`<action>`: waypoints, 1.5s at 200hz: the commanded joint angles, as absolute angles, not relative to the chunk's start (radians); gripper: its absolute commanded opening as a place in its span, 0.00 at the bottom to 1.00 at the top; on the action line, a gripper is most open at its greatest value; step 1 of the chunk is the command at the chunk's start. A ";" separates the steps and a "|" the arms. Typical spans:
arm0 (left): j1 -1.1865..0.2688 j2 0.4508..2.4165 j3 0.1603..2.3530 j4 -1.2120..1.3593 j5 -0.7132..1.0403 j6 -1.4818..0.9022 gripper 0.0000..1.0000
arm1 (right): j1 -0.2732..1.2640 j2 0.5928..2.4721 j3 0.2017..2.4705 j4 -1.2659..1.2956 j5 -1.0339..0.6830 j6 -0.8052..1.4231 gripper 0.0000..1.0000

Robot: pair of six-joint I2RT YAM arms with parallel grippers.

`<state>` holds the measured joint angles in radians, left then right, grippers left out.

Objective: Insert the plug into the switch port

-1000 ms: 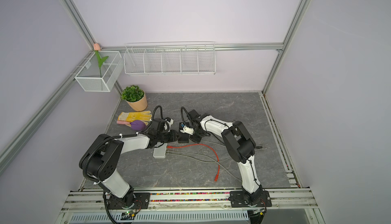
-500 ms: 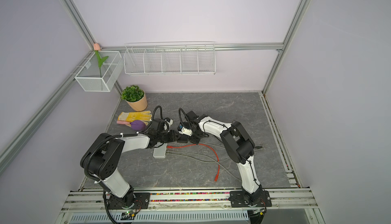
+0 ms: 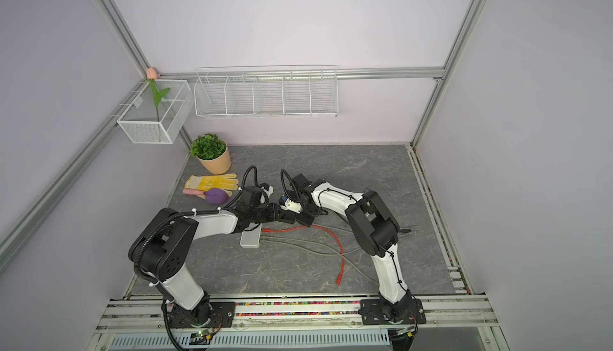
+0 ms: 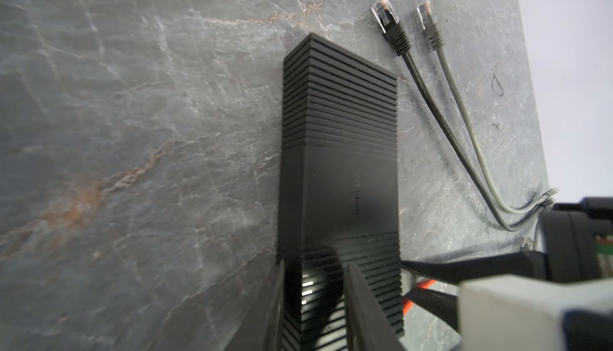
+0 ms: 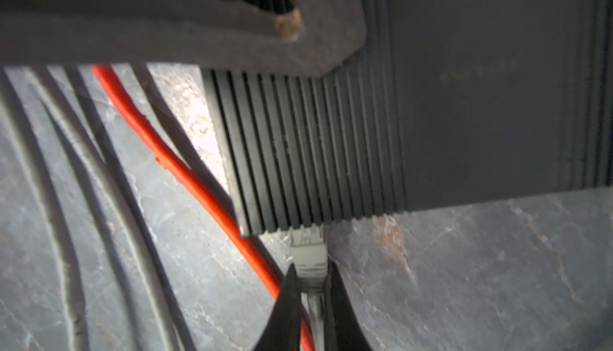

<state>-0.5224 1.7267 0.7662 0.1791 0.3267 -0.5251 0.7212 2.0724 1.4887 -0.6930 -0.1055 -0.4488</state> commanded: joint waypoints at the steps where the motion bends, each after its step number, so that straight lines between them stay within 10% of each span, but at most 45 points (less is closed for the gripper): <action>1: -0.598 1.774 0.760 0.139 0.455 -0.513 0.28 | 0.765 2.072 1.534 -0.509 -0.253 -0.431 0.07; 185: -0.544 1.603 0.597 0.138 0.401 -0.519 0.27 | 0.776 2.072 1.558 -0.462 -0.248 -0.391 0.10; 300: -0.412 1.478 0.601 0.026 0.347 -0.460 0.33 | 0.770 1.998 1.418 -0.485 -0.135 -0.397 0.31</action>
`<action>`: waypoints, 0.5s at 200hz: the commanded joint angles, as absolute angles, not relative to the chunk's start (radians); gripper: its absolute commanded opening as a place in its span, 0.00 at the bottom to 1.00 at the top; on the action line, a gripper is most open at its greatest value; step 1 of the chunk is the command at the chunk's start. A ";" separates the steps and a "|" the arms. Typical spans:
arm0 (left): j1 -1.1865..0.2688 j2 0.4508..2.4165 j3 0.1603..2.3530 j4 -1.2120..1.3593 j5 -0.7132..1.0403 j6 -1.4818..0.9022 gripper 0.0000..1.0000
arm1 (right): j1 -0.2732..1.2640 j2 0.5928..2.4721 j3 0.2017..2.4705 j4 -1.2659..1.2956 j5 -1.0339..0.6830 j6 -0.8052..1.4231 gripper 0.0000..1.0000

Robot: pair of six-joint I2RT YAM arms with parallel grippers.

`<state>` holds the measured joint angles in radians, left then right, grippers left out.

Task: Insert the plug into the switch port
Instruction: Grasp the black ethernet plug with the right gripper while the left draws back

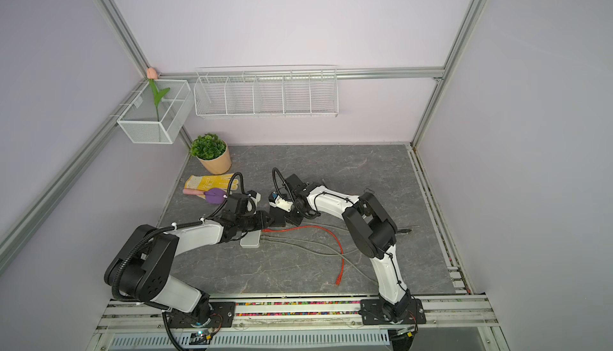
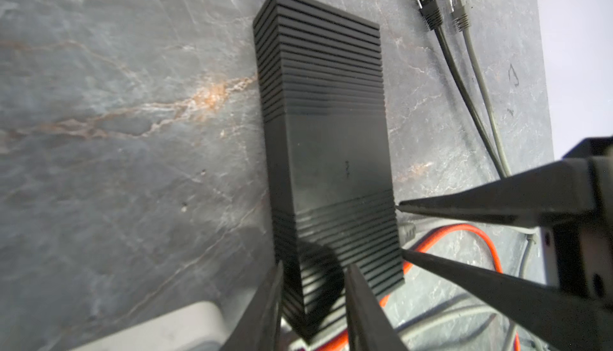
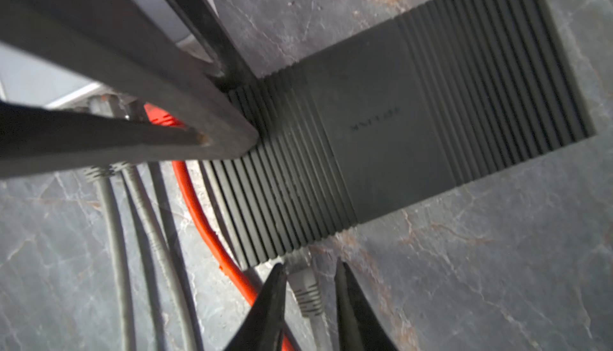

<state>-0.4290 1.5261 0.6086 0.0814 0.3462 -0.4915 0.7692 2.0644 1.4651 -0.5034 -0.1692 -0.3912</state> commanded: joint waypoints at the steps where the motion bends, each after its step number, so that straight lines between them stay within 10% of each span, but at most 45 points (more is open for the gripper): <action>1: -0.411 1.476 0.601 0.024 0.346 -0.459 0.33 | 0.771 1.994 1.417 -0.485 -0.134 -0.398 0.31; 100: -0.395 1.053 0.546 -0.076 0.321 -0.482 0.38 | 0.566 2.017 1.611 -0.644 0.048 -0.300 0.35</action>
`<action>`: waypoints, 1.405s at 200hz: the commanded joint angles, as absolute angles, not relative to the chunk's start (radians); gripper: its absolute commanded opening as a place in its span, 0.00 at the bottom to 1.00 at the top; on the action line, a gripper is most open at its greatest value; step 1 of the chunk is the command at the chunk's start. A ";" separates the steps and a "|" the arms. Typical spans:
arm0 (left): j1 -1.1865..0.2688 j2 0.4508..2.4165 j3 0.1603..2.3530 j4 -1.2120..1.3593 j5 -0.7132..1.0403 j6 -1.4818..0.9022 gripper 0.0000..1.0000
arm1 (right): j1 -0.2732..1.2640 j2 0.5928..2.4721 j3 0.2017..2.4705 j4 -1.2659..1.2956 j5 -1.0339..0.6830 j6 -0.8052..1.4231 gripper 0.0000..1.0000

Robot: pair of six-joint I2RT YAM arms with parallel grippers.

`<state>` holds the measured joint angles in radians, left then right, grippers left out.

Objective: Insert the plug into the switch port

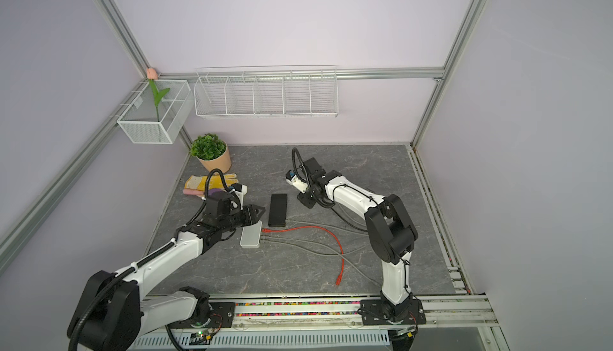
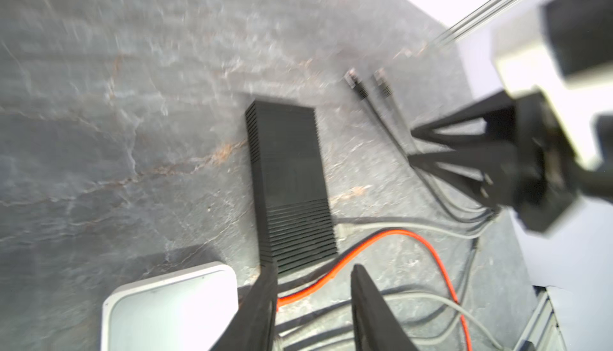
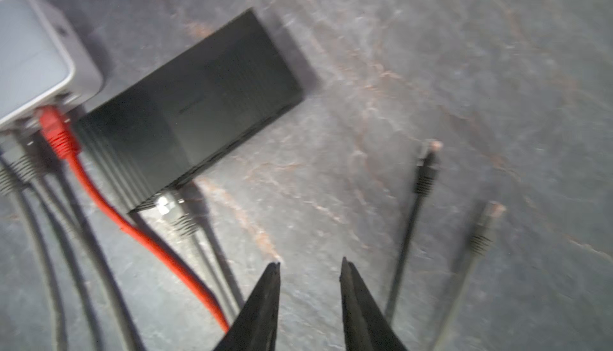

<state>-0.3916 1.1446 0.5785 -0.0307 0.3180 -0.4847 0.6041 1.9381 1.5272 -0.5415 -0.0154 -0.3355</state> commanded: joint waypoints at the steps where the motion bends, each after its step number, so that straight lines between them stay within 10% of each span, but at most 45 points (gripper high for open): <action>1: -0.395 1.050 0.544 -0.078 0.322 -0.482 0.38 | 0.565 2.018 1.615 -0.647 0.052 -0.299 0.35; 175: -0.404 0.713 0.463 -0.207 0.326 -0.494 0.42 | 0.508 2.197 1.687 -0.815 0.104 -0.273 0.32; 226: -0.405 0.701 0.467 -0.211 0.326 -0.499 0.42 | 0.518 2.196 1.687 -0.807 0.112 -0.262 0.08; 281: -0.404 0.690 0.499 -0.218 0.328 -0.497 0.41 | 0.546 1.967 1.689 -0.725 0.176 -0.288 0.07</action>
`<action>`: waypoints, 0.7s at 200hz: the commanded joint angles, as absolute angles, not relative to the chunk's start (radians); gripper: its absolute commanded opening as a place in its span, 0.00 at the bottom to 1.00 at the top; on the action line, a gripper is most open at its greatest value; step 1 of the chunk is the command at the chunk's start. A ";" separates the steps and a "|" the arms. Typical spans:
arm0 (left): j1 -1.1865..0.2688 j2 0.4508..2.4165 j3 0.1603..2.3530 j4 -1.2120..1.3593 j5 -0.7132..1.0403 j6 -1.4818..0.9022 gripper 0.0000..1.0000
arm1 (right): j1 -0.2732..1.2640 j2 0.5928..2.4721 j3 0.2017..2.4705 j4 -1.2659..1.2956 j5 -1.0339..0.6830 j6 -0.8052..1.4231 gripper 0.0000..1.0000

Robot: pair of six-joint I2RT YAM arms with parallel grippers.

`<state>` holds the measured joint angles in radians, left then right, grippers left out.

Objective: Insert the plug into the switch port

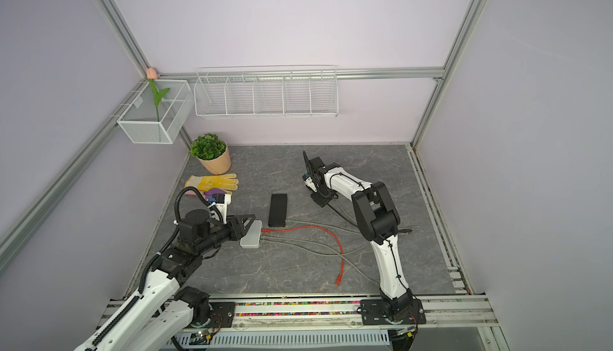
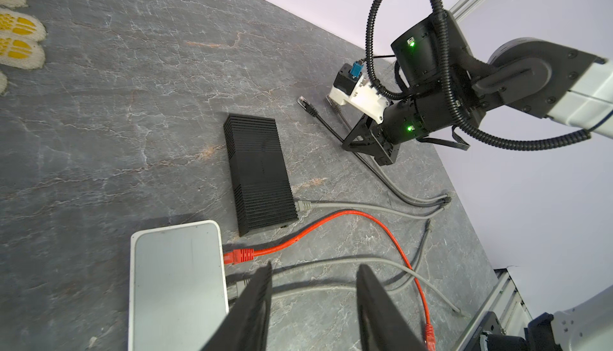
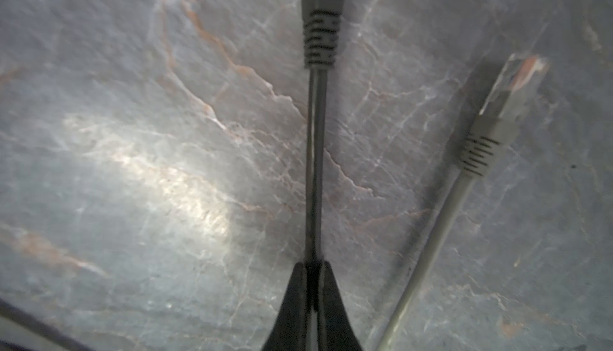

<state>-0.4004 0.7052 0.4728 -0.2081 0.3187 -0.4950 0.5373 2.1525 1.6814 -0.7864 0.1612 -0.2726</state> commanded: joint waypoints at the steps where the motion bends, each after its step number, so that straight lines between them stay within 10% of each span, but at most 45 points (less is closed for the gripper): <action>1: -0.405 0.689 0.500 -0.218 0.328 -0.497 0.41 | 0.547 1.960 1.688 -0.723 0.173 -0.288 0.07; 140: -0.508 0.660 0.544 0.033 0.456 -0.504 0.50 | 0.608 1.297 1.385 -0.623 -0.196 -0.372 0.07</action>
<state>-0.4603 0.6807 0.5026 -0.0963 0.4061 -0.5152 0.5945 1.3319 1.4746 -0.6373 -0.0502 -0.3187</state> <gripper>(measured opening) 0.470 0.080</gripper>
